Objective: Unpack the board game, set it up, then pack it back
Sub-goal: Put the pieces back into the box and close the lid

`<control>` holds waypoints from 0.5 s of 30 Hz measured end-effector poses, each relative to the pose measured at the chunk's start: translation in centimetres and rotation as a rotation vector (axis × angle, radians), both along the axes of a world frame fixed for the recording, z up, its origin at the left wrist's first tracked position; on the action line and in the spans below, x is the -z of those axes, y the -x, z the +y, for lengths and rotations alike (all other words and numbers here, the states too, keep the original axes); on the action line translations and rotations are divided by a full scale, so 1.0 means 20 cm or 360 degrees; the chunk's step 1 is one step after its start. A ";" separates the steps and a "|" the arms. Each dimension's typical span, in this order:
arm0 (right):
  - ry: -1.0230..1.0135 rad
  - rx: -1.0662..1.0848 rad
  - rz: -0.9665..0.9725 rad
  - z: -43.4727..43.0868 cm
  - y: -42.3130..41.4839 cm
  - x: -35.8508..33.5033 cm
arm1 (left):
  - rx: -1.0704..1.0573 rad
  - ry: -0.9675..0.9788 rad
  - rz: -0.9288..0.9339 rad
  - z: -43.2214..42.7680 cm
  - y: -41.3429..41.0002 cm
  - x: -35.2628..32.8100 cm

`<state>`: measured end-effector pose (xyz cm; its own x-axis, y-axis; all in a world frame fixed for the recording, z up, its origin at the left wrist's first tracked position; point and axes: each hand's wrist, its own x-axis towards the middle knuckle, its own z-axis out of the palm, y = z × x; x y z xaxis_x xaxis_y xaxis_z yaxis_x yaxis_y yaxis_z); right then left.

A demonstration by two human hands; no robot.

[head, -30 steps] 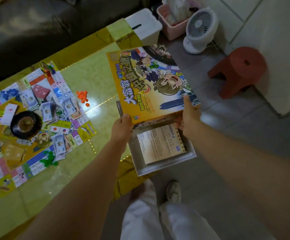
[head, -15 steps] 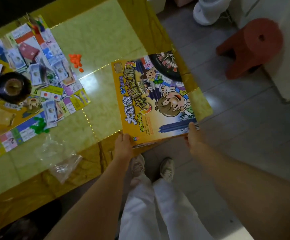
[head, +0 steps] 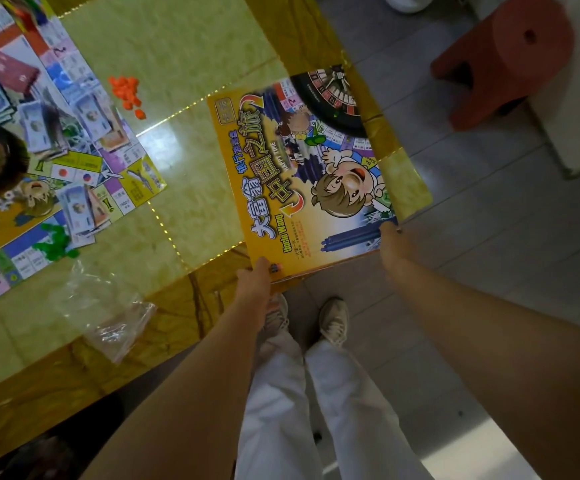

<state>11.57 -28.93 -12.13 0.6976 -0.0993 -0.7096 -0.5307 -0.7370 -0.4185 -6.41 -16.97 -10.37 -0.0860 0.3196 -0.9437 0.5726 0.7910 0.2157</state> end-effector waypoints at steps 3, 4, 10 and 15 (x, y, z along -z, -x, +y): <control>-0.0089 -0.0117 -0.0037 -0.01 0.01 -0.04 | -0.0086 -0.0092 -0.0113 0.00 0.00 0.03; -0.0136 -0.0129 -0.0034 -0.02 0.01 -0.05 | -0.0127 -0.0119 -0.0132 0.00 0.00 0.04; -0.0292 -0.0082 0.0169 -0.05 0.06 -0.04 | -0.0283 -0.0341 -0.0155 0.08 0.04 0.04; -0.0304 -0.0279 0.0325 0.06 0.15 0.00 | -0.0366 -0.0462 -0.0166 0.15 0.05 0.02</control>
<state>8.48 -27.66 -12.04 0.5336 0.1579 -0.8309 -0.4902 -0.7429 -0.4559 -7.39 -14.00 -10.81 -0.0951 0.5583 -0.8242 0.3505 0.7937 0.4972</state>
